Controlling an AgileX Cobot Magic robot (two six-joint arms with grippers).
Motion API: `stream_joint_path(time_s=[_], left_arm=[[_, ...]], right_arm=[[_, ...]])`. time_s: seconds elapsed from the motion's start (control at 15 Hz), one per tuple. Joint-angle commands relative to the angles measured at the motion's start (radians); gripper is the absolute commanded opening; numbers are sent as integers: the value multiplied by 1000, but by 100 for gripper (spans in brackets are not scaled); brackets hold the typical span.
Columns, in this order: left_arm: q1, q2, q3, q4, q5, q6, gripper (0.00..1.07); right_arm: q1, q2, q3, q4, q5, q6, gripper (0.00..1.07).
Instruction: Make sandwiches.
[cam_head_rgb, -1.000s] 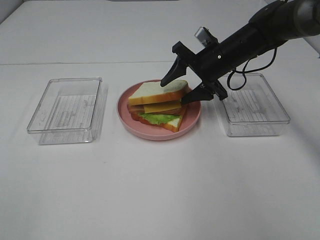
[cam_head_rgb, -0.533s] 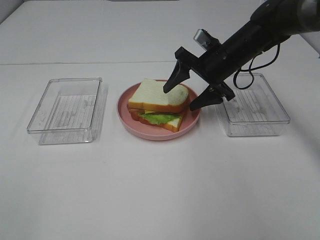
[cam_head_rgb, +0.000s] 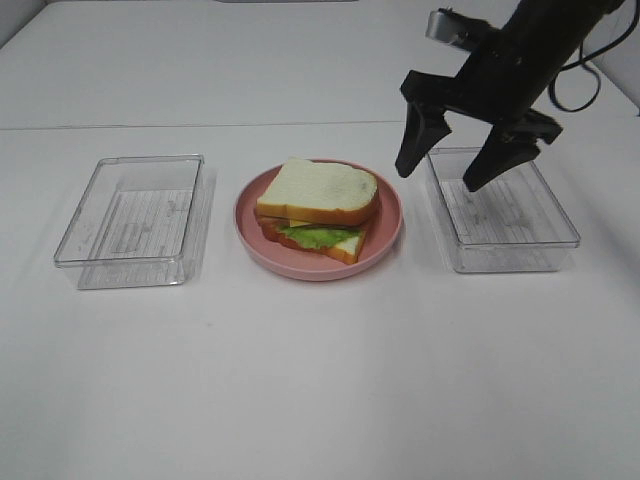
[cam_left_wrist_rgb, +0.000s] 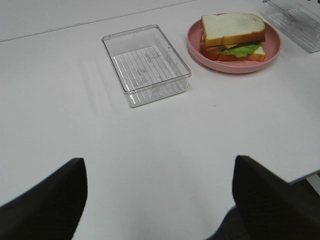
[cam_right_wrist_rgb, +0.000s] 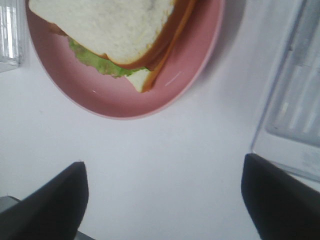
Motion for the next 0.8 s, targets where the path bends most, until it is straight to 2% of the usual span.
stream_joint_path(time_s=[0.07,0.2,0.4,0.47,0.6,0.8], left_arm=[[2,-20,2,-2,-9,0,76],[2,-20,2,-2,-9,0,76],[2,-20,2,-2,-9,0,76],[2,-20,2,-2,-9,0,76],[2,-20,2,-2,-9,0,76],[2,-20,2,-2,-9,0,76]], right_arm=[[-1,-101,7,-126,61,59,80],[-1,-186,9,-206,105,108,80],[-1,-327,81,-266,116,129,80],[-1,-464,211,-272,110,128,80],[-1,-574,330,-272,100,128,80],[-1,-823,600,-272,73,129,80]])
